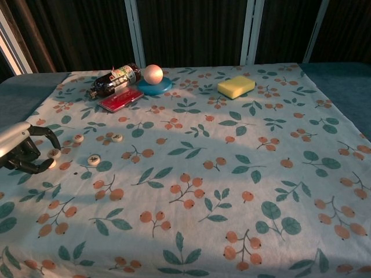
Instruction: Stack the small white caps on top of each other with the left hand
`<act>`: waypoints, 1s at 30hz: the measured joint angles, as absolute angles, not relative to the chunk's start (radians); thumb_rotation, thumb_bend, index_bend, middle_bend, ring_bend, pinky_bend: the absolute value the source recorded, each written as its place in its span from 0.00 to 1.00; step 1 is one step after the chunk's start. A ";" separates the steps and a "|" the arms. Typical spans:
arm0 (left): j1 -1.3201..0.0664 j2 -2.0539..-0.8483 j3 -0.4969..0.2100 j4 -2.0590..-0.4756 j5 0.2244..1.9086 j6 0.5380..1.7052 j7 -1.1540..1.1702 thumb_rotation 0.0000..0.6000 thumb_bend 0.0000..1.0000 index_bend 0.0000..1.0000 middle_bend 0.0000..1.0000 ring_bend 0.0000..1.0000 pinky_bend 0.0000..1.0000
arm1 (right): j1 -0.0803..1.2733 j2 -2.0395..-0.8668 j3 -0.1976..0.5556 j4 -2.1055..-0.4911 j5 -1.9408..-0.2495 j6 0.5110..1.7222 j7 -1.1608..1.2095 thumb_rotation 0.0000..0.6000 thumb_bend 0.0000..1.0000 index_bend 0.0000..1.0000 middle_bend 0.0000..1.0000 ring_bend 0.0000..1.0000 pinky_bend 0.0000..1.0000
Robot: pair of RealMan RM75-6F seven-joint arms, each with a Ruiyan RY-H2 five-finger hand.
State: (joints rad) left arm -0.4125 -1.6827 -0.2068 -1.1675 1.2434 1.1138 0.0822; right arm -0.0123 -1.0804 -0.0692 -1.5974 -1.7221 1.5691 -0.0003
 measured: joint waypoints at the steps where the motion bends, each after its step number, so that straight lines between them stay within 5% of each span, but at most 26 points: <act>1: -0.414 -1.685 -0.206 -1.160 1.240 1.111 0.082 1.00 0.43 0.50 1.00 1.00 1.00 | -0.012 -1.080 -0.069 -1.598 -1.722 1.569 0.000 1.00 0.18 0.00 0.00 0.00 0.00; 30: -0.435 -1.681 -0.197 -1.119 1.193 1.081 0.095 1.00 0.43 0.46 1.00 1.00 1.00 | -0.011 -1.082 -0.067 -1.601 -1.718 1.565 -0.007 1.00 0.18 0.00 0.00 0.00 0.00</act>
